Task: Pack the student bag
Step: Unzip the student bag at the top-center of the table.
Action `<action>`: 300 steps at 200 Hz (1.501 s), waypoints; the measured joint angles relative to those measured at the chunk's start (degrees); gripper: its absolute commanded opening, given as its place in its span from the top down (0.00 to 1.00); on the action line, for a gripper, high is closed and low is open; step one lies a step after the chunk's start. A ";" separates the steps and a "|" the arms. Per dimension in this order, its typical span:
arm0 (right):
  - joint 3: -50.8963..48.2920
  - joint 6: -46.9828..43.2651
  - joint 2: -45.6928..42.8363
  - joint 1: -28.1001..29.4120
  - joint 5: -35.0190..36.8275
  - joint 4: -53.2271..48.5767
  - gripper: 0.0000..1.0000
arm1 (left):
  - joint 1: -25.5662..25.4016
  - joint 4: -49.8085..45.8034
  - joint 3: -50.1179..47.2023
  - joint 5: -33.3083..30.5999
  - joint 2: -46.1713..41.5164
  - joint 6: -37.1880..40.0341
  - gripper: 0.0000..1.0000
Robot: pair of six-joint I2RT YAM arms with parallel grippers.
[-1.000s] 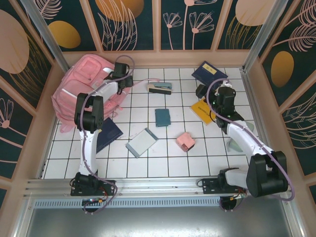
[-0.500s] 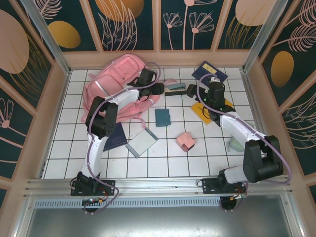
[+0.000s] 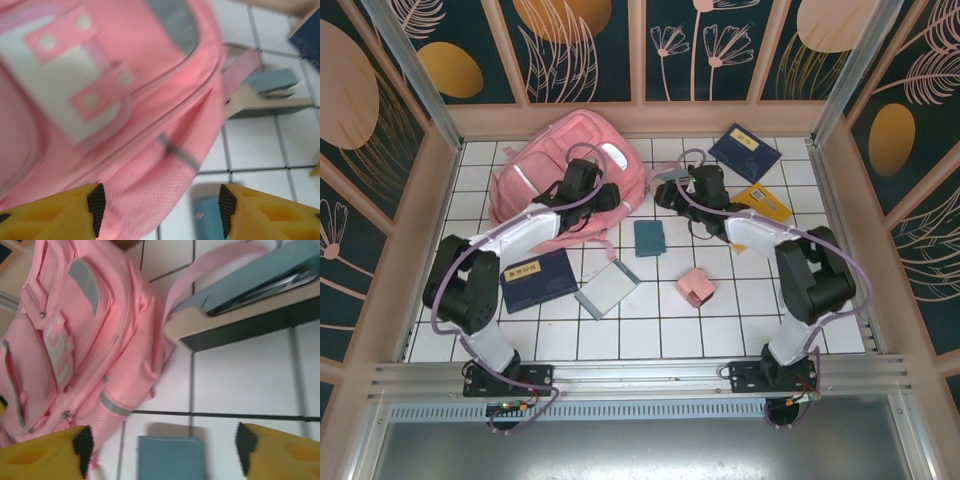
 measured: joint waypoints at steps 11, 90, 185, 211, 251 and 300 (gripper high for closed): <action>2.01 1.75 3.13 1.05 -1.53 0.55 0.41 | -0.02 0.35 -3.93 -0.46 -1.73 -1.07 0.43; 11.17 13.40 17.11 4.85 -7.08 2.49 0.53 | -0.02 4.74 -17.57 2.45 -5.14 -3.67 0.56; 21.09 17.31 25.38 6.49 -8.28 0.74 0.52 | -0.02 8.57 -14.71 2.69 3.41 -1.05 0.57; 22.73 17.53 26.40 6.58 -8.26 -0.13 0.54 | 0.09 10.05 -14.71 4.66 4.00 -1.07 0.56; 23.08 17.53 26.47 6.60 -8.13 -1.01 0.64 | 0.09 13.07 -15.06 11.80 4.87 -1.64 0.57; 23.10 17.51 26.47 6.60 -8.09 -1.18 0.64 | 0.09 16.50 -15.13 16.59 4.72 -3.10 0.58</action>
